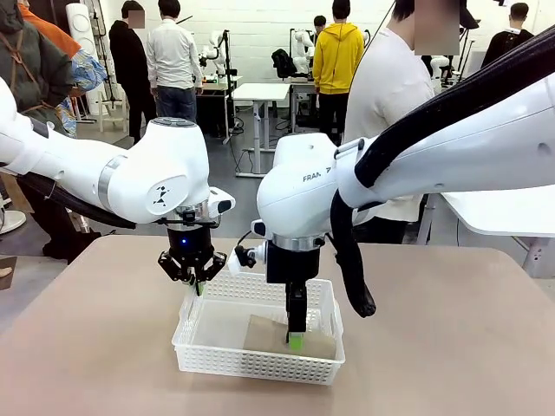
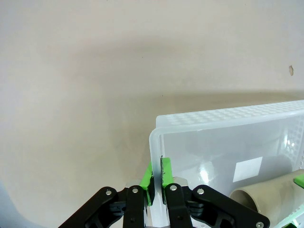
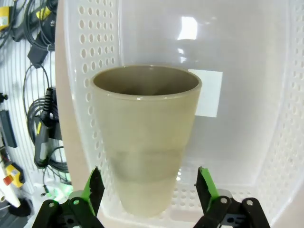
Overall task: Clean and organize the cups into the basket.
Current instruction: Pick up the Organizing basket and move it to the center of the table, then pick up the Reusable plastic cup from the right side of the table and place it inside the Organizing basket.
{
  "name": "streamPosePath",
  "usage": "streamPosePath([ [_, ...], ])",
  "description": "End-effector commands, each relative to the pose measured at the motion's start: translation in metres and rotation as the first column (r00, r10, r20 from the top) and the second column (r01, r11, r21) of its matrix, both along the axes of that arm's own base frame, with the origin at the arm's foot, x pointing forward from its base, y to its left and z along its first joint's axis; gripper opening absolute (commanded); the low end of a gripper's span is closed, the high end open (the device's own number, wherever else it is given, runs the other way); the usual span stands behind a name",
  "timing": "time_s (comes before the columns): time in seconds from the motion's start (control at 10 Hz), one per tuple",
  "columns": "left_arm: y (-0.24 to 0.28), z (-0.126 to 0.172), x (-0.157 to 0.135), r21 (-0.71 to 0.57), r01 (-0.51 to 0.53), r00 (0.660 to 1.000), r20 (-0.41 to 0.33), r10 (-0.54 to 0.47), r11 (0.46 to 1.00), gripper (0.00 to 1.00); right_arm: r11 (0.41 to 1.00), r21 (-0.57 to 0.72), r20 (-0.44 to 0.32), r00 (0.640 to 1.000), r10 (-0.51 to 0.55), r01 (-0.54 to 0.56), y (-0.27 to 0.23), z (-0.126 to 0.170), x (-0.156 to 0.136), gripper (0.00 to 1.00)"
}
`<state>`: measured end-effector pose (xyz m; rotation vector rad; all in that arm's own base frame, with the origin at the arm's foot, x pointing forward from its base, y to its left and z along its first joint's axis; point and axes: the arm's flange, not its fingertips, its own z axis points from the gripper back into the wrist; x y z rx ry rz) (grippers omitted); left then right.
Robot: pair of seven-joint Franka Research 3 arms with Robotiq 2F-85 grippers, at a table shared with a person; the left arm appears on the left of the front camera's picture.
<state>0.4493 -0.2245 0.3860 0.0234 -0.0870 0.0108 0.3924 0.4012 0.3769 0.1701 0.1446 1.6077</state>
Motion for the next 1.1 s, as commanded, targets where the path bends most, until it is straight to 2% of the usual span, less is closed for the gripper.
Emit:
streamPosePath([
  [0.0, -0.001, 0.001, 0.001, 0.001, 0.000, 1.000, 0.004, 0.000, 1.000, 0.00, 0.988, 0.147, 0.120, 0.992, 0.035, -0.053, -0.046, 0.039, -0.027, 1.00],
  [0.1, -0.001, 0.001, 0.001, 0.001, 0.000, 1.000, 0.004, 0.000, 1.000, 0.00, 0.974, 0.221, 0.174, 0.985, 0.014, -0.053, -0.076, 0.063, -0.035, 1.00],
  [0.2, -0.001, 0.001, 0.001, 0.001, 0.000, 1.000, 0.004, 0.000, 1.000, 0.00, 0.944, 0.316, 0.185, 0.982, 0.038, -0.096, -0.108, 0.078, -0.039, 1.00],
  [0.4, -0.001, 0.001, 0.001, 0.001, 0.000, 1.000, 0.004, 0.000, 1.000, 0.00, 0.849, 0.489, 0.240, 0.967, 0.089, -0.199, -0.180, 0.084, -0.043, 1.00],
  [0.6, -0.001, 0.001, 0.001, 0.001, 0.000, 1.000, 0.004, 0.000, 1.000, 0.00, 0.737, 0.655, 0.292, 0.956, -0.041, -0.168, -0.253, 0.070, -0.050, 1.00],
  [0.8, -0.001, 0.001, 0.001, 0.001, 0.000, 1.000, 0.004, 0.000, 1.000, 0.00, 0.611, 0.784, 0.266, 0.949, -0.169, -0.111, -0.318, 0.040, -0.066, 1.00],
  [1.0, -0.001, 0.001, 0.001, 0.001, 0.000, 1.000, 0.004, 0.000, 1.000, 0.00, 0.501, 0.859, 0.239, 0.947, -0.217, -0.102, -0.363, 0.015, -0.083, 1.00],
])
